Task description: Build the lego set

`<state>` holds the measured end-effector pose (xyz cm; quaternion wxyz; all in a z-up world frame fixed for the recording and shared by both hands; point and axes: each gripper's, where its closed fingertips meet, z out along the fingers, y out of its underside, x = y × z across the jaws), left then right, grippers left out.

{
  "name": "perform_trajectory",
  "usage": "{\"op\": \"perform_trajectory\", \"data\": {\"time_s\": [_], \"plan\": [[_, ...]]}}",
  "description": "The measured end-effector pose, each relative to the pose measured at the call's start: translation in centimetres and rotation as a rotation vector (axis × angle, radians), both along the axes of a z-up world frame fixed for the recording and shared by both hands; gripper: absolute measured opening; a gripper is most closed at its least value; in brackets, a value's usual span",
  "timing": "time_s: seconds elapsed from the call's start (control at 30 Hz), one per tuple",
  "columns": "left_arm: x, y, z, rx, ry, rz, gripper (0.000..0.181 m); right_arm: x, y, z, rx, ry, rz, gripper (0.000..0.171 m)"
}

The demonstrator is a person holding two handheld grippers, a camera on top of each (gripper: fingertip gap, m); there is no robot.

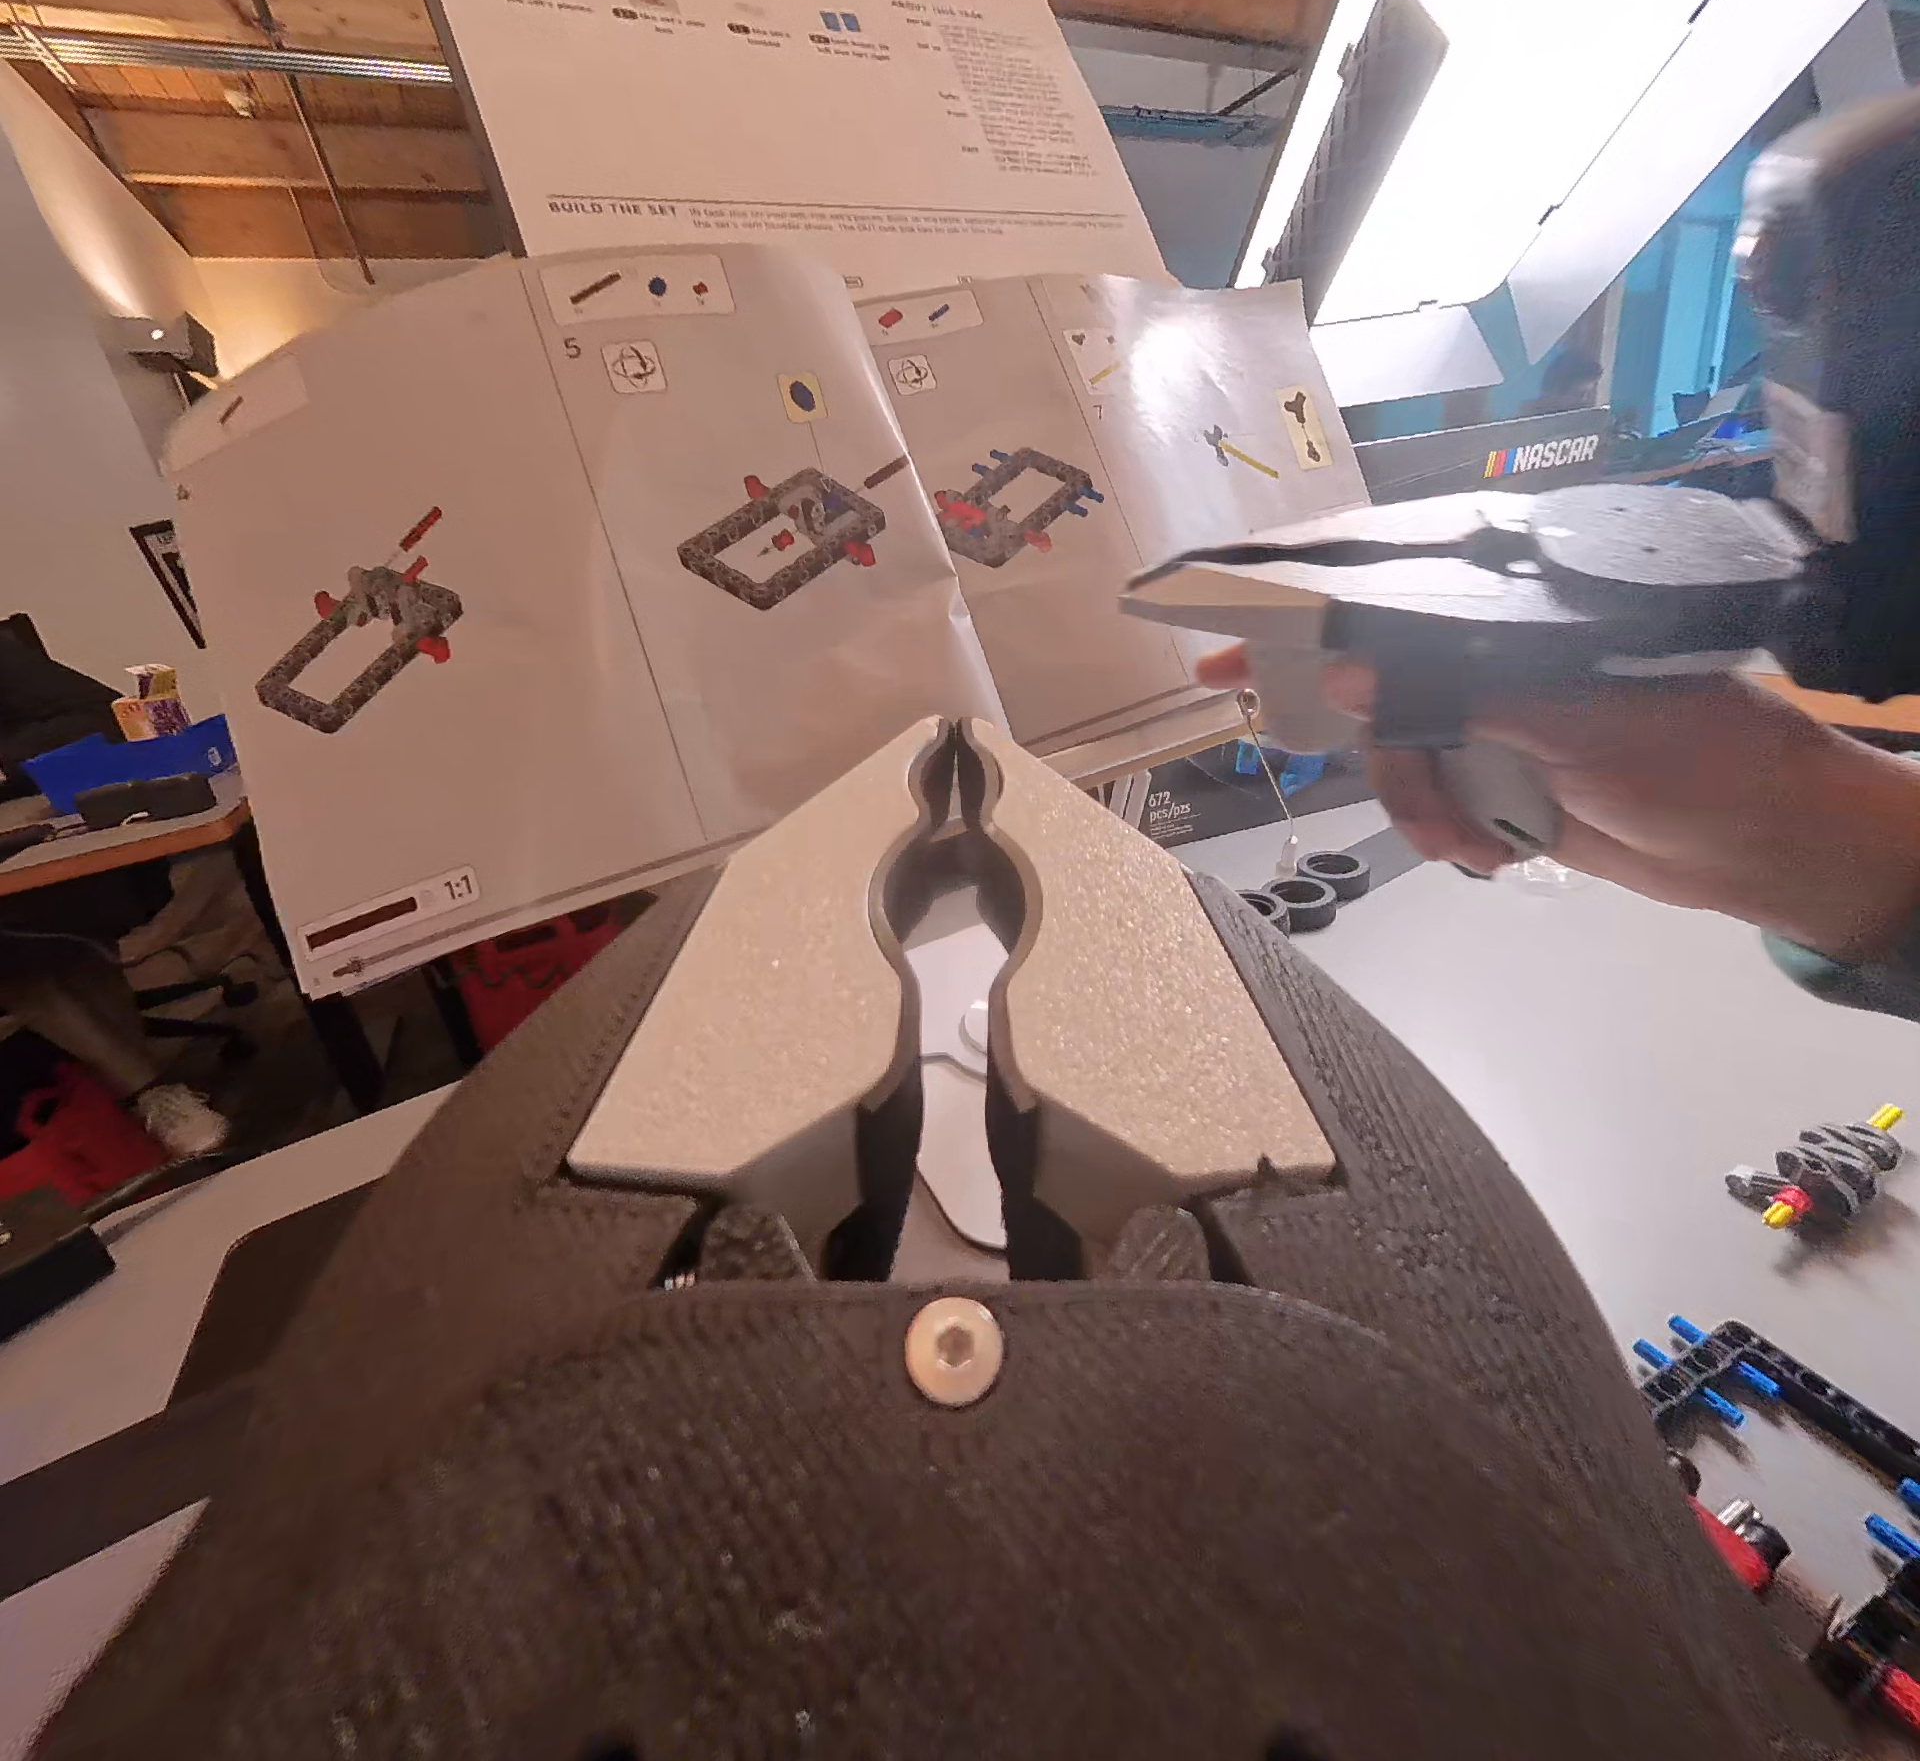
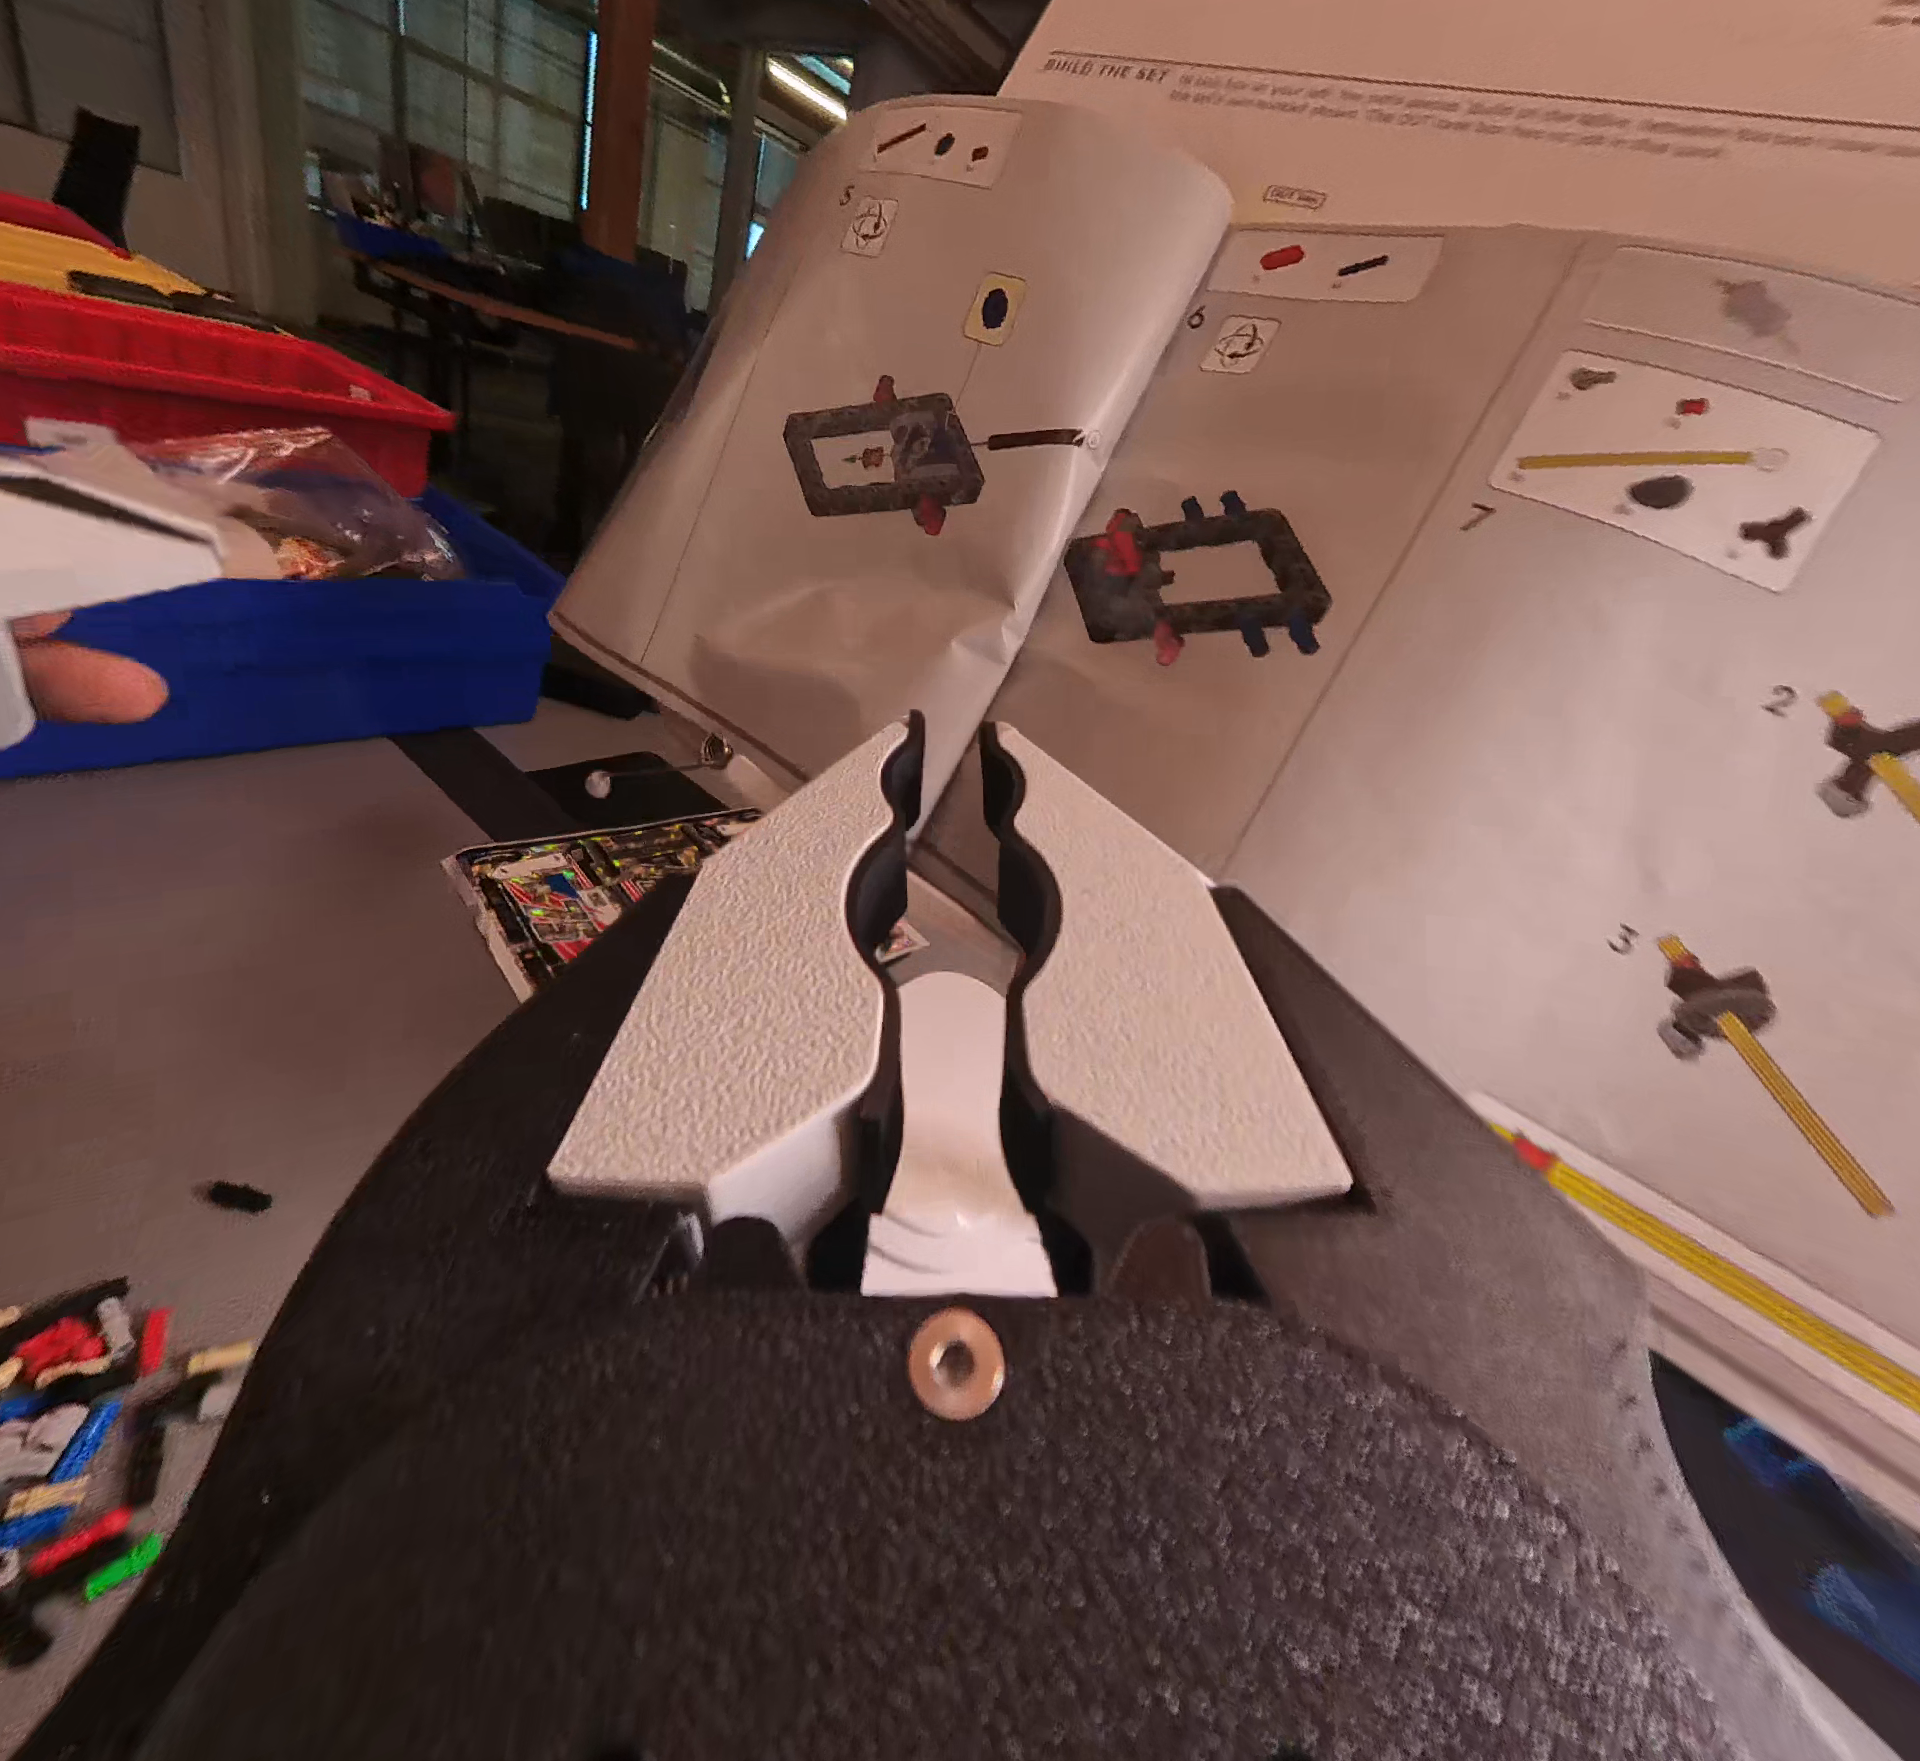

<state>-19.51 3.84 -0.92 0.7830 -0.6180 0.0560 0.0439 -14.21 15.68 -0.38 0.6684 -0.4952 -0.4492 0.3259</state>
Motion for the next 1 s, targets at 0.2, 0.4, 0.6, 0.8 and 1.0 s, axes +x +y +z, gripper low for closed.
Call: {"op": "perform_trajectory", "data": {"time_s": [0.2,0.4,0.6,0.8,1.0], "plan": [[-1.2,0.1,-0.6,-0.015,-0.025,0.012,0.000,-4.0,2.1,1.7,0.009,-0.033,-0.055,0.014],[-1.3,0.3,-1.1,-0.026,-0.047,0.002,0.000,-2.8,4.4,3.2,-0.001,-0.040,-0.115,0.015],[-0.6,0.4,-1.2,-0.035,-0.038,-0.011,0.000,-1.3,5.3,2.5,0.026,-0.083,-0.158,0.017],[-0.1,0.5,-1.4,-0.042,-0.040,-0.025,0.000,2.1,6.9,0.2,0.044,-0.144,-0.217,0.017],[0.5,0.8,-2.0,-0.062,-0.043,-0.047,0.000,6.9,9.7,-1.6,-0.016,-0.148,-0.284,0.020]]}}
